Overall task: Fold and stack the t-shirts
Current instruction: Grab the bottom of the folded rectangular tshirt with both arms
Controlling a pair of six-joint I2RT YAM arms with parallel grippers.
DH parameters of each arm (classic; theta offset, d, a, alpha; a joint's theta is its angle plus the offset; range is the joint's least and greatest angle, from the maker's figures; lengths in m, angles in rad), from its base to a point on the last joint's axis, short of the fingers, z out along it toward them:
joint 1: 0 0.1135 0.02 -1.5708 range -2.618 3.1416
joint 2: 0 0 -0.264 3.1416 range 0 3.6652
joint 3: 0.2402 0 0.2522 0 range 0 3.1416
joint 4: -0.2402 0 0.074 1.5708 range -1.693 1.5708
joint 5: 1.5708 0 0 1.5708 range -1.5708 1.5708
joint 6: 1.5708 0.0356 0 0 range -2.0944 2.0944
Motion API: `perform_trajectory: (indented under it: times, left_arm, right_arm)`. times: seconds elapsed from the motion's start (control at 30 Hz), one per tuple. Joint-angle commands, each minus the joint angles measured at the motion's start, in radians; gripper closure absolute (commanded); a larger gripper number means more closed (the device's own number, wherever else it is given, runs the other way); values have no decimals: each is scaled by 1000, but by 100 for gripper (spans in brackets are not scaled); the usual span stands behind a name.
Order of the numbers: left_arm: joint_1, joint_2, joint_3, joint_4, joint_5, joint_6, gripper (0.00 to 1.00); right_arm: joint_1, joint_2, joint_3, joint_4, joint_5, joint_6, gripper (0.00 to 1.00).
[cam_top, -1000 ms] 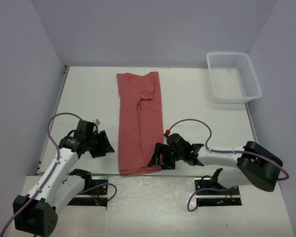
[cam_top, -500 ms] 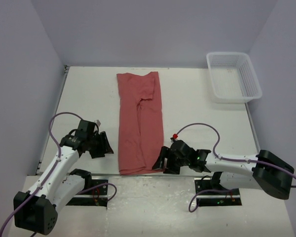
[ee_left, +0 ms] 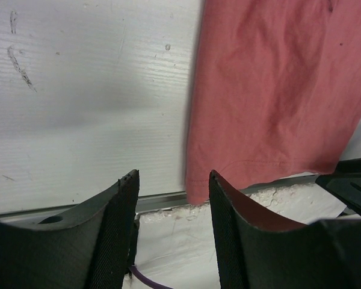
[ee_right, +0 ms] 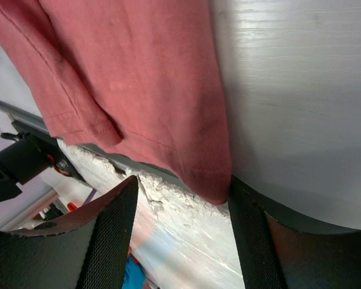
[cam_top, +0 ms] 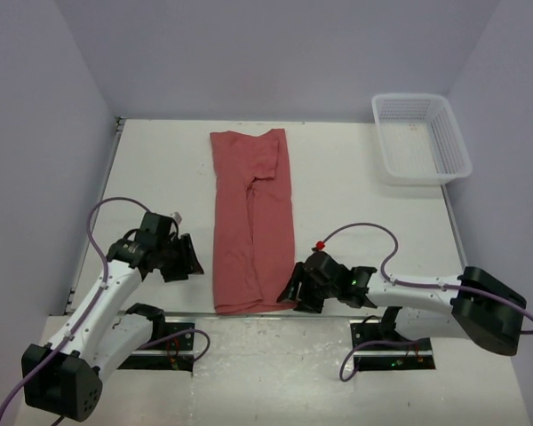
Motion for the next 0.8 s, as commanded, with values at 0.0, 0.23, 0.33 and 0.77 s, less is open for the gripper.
perform_trajectory:
  times: [0.0,0.23,0.33,0.77]
  left_arm:
    - [-15,4,30,-23,-8,22,49]
    - [-24,4,24,-23,-17,22,49]
    - [-26,2,21,-24,-14,22,49]
    - [-36,24,54,-40,-28,28,49]
  right_arm:
    - [3,2,-32,-245,160,34,38]
    - [3,-67,-57,-349,237,119,42]
    - [3,-68,-63,-332,234,113,45]
    - [3,25,-60,-237,196,93,57]
